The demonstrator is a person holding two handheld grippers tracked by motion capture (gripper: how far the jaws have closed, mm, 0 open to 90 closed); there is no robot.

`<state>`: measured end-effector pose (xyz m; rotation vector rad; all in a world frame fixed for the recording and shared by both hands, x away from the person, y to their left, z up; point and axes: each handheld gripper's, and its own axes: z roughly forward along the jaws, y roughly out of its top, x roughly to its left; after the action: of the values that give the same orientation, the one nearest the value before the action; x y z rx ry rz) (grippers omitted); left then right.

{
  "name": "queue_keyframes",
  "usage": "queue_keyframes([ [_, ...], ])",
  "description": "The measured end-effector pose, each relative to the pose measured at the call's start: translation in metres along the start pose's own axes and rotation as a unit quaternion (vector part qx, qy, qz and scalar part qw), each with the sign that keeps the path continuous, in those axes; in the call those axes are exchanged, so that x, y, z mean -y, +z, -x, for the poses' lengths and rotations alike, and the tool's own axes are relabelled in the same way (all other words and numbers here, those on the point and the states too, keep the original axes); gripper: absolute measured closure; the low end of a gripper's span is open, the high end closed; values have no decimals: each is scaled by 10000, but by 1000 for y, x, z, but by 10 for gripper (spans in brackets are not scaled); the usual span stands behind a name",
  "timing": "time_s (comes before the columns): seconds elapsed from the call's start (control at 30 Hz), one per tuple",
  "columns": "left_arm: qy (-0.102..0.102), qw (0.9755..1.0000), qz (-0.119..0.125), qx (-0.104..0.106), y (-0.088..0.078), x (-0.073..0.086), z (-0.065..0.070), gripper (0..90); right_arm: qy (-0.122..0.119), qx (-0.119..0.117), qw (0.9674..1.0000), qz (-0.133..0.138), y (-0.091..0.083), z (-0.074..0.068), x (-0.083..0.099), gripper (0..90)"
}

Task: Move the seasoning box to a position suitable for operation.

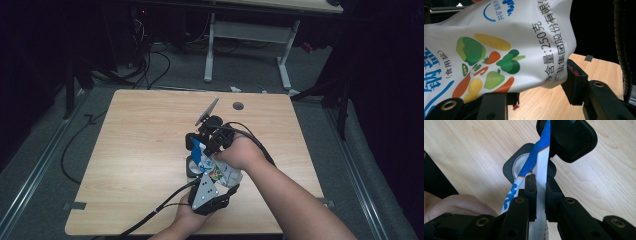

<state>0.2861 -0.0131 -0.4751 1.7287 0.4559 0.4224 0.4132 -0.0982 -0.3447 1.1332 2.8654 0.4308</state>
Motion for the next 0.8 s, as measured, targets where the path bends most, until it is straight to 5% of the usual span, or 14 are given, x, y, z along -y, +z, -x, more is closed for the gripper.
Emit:
queue_keyframes([
  [0.47, 28, 10000, -4, -8, 2, 1, 0, 544, 104, -134, 9999, -28, 1, 4, 6, 751],
  [0.8, 27, 10000, -35, -6, 2, 5, 1, 542, 10, -83, 9999, -82, -3, 3, 8, 814],
])
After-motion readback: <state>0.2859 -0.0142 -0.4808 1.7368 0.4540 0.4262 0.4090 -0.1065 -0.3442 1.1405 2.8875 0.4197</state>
